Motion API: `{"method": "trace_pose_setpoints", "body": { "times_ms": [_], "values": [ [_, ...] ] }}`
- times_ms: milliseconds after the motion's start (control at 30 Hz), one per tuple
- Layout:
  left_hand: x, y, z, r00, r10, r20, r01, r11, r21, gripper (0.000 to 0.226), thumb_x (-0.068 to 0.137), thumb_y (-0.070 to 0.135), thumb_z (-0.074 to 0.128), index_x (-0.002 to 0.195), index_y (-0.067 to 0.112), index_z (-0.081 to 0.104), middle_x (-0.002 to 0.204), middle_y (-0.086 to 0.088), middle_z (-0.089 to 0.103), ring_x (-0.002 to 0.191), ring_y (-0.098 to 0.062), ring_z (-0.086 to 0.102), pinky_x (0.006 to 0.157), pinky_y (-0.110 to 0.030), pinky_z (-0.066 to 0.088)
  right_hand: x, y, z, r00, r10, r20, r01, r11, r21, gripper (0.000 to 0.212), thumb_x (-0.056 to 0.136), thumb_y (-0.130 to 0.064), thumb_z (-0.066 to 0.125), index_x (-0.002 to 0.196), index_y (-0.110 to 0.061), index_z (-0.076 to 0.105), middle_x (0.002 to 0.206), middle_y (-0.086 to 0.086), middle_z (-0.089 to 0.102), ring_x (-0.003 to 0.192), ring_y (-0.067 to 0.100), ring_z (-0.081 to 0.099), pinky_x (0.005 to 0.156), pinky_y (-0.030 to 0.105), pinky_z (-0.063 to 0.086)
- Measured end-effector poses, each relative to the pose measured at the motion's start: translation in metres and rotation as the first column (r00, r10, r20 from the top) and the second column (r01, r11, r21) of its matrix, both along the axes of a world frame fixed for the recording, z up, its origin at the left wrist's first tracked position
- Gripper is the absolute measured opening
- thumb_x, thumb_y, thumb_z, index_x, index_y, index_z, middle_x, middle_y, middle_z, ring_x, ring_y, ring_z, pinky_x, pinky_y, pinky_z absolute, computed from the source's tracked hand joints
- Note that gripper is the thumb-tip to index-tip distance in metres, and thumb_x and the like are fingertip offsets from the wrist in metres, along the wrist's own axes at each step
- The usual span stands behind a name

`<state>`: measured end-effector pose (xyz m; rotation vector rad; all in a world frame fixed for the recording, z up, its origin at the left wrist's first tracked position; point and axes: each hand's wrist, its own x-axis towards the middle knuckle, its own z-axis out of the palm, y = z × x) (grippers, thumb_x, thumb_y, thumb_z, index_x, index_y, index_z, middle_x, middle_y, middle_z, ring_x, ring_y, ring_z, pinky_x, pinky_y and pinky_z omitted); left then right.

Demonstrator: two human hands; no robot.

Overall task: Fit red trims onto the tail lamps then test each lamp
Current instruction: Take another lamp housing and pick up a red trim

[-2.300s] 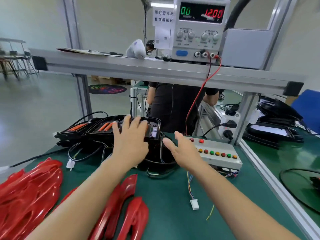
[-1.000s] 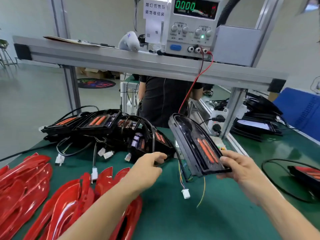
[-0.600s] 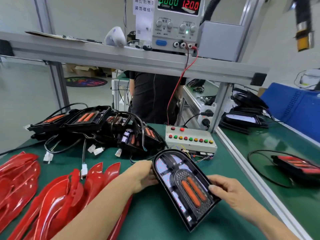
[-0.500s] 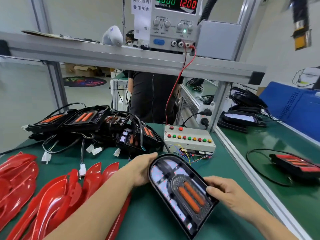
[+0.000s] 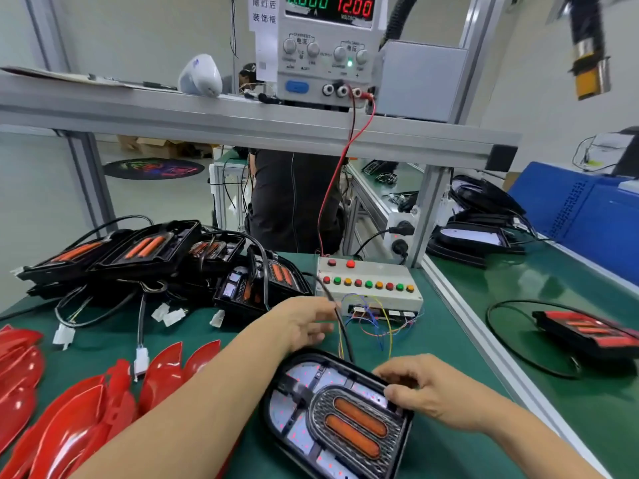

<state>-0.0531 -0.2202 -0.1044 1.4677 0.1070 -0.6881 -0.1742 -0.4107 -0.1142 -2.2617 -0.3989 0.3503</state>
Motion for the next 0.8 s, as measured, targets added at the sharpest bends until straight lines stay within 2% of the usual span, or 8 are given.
{"method": "trace_pose_setpoints", "body": {
  "times_ms": [100,200,333,433,533,633,700,800],
  "values": [
    [-0.005,-0.011,0.012,0.986,-0.01,0.164,0.012,1.0,-0.009,0.017,0.096,0.012,0.051,0.082,0.018,0.06,0.082,0.003,0.06,0.058,-0.007,0.042,0.05,-0.018,0.026,0.005,0.004,0.003,1.0,0.027,-0.014,-0.027,0.999,-0.041,0.017,0.093,-0.021,0.055,0.097,-0.031,0.069,0.086,0.007,0.066,0.075,0.01,0.051,0.072,0.034,0.043],
    [-0.012,-0.016,0.024,0.943,-0.006,0.332,0.006,1.0,0.0,0.019,0.094,0.008,0.053,0.079,0.017,0.061,0.087,-0.003,0.059,0.057,-0.008,0.039,0.051,-0.02,0.024,0.012,0.006,0.01,0.999,0.012,-0.033,-0.014,0.998,-0.06,0.012,0.094,-0.023,0.061,0.101,-0.027,0.069,0.092,0.009,0.07,0.078,0.012,0.056,0.079,0.042,0.049],
    [-0.03,-0.008,0.028,0.831,0.029,0.555,0.019,0.996,-0.082,0.012,0.086,0.001,0.061,0.084,0.012,0.058,0.086,-0.002,0.061,0.055,-0.006,0.045,0.051,-0.012,0.036,0.017,0.006,0.025,1.0,-0.006,-0.007,0.005,0.993,-0.121,0.015,0.09,-0.03,0.067,0.104,-0.033,0.066,0.09,-0.009,0.07,0.073,-0.002,0.057,0.074,0.02,0.048],
    [-0.044,0.004,0.026,0.773,0.048,0.633,0.027,0.994,-0.108,0.017,0.081,-0.005,0.065,0.086,0.011,0.062,0.091,0.001,0.065,0.067,-0.008,0.052,0.064,-0.011,0.042,0.017,0.008,0.033,0.998,-0.06,0.018,0.062,0.992,-0.112,0.023,0.085,-0.035,0.071,0.105,-0.037,0.061,0.097,-0.013,0.07,0.081,-0.006,0.061,0.08,0.017,0.05],
    [-0.057,0.018,0.029,0.796,0.082,0.6,0.047,0.979,-0.196,0.032,0.071,-0.017,0.066,0.078,0.014,0.06,0.088,0.0,0.068,0.077,-0.013,0.054,0.073,-0.017,0.047,0.015,0.017,0.027,1.0,-0.026,-0.013,0.023,0.973,-0.231,0.036,0.08,-0.05,0.072,0.108,-0.048,0.05,0.108,-0.019,0.064,0.093,-0.007,0.059,0.088,0.016,0.047],
    [-0.059,0.037,0.04,0.883,0.144,0.447,0.065,0.905,-0.42,0.037,0.054,-0.009,0.067,0.08,0.014,0.055,0.08,-0.001,0.07,0.072,-0.012,0.06,0.075,-0.026,0.045,0.011,0.027,0.014,0.995,-0.02,-0.096,0.0,0.979,-0.206,0.025,0.086,-0.046,0.068,0.106,-0.035,0.059,0.109,-0.014,0.068,0.1,0.004,0.063,0.094,0.03,0.049],
    [-0.05,0.054,0.048,0.922,0.241,0.303,-0.037,0.834,-0.55,0.031,0.058,0.003,0.065,0.085,0.016,0.055,0.072,0.0,0.067,0.066,-0.012,0.061,0.073,-0.028,0.04,0.01,0.029,0.01,0.994,-0.024,-0.104,0.007,0.988,-0.156,0.026,0.091,-0.04,0.064,0.113,-0.027,0.062,0.109,-0.008,0.069,0.103,0.011,0.064,0.096,0.035,0.048],
    [-0.028,0.086,0.049,0.9,0.426,0.097,-0.297,0.76,-0.578,0.015,0.081,0.001,0.055,0.085,0.016,0.055,0.068,0.002,0.059,0.056,-0.009,0.056,0.066,-0.021,0.04,0.01,0.03,0.01,0.994,-0.019,-0.106,0.009,0.996,-0.09,0.029,0.093,-0.036,0.063,0.119,-0.024,0.061,0.113,-0.007,0.068,0.106,0.011,0.063,0.097,0.032,0.047]
  ]
}}
